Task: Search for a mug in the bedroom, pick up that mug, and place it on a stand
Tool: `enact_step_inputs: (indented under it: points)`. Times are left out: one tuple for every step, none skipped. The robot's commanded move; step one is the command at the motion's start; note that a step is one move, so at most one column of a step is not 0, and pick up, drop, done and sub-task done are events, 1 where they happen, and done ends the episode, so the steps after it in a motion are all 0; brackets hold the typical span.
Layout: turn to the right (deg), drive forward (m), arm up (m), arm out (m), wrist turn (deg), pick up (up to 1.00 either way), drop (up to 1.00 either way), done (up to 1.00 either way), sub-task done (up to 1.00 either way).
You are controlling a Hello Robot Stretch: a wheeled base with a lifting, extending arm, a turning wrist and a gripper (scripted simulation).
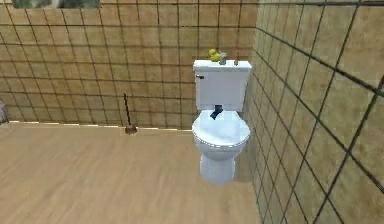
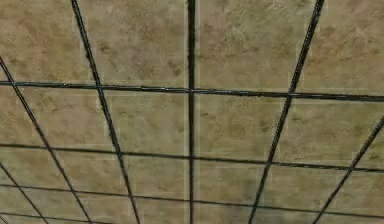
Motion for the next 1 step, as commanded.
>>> enact_step_inputs:
  points:
    - [-45.0, 0.00, 0.00, 0.00, 0.0, 0.00, 0.00, 0.00, 0.00]
